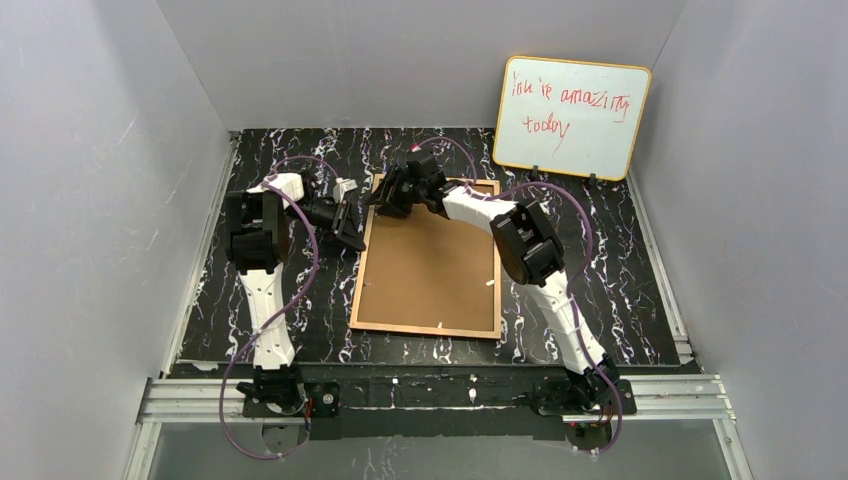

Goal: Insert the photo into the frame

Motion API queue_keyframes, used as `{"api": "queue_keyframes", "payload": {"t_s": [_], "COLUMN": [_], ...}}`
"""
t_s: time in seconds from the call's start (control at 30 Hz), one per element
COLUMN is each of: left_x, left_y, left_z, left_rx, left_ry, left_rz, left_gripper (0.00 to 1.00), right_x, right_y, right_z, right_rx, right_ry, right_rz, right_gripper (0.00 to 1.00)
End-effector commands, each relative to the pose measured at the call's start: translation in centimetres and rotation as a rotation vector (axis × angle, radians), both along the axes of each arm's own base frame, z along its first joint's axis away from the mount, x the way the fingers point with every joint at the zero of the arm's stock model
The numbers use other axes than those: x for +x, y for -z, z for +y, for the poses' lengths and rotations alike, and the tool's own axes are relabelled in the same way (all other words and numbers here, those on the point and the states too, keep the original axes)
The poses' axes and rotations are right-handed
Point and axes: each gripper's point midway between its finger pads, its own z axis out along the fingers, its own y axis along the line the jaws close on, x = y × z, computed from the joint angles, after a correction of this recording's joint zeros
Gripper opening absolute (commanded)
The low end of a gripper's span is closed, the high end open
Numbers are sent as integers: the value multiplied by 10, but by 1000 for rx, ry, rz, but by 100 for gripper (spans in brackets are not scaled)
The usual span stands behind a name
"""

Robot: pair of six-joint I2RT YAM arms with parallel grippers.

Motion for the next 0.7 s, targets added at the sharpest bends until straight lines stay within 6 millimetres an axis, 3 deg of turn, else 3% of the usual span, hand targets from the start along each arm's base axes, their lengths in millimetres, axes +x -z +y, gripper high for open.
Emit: {"api": "queue_keyframes", "payload": {"t_s": [0.0,0.27,0.4,0.53,0.67], "left_x": [-13,-15,-15,-14,-15], "left_y": [36,34,30,24,25], "left_z": [5,5,6,7,8], "left_rx": [127,125,129,129,130], "left_ry": [104,108,106,105,109], "left_rz": [-40,-43,-52,-60,-59], "left_gripper": [15,14,14,14,15], "right_x": [-10,-12,5,36,53], "right_y": [23,22,1,-27,-43], "right_z": [5,-3,-11,-46,-92], "right_rx": [-31,-48,-44,-73,-100], "right_ry": [-41,-65,-36,68,178], "right_rz": [41,30,-15,-73,-95], "right_gripper": [58,57,59,67,71]}}
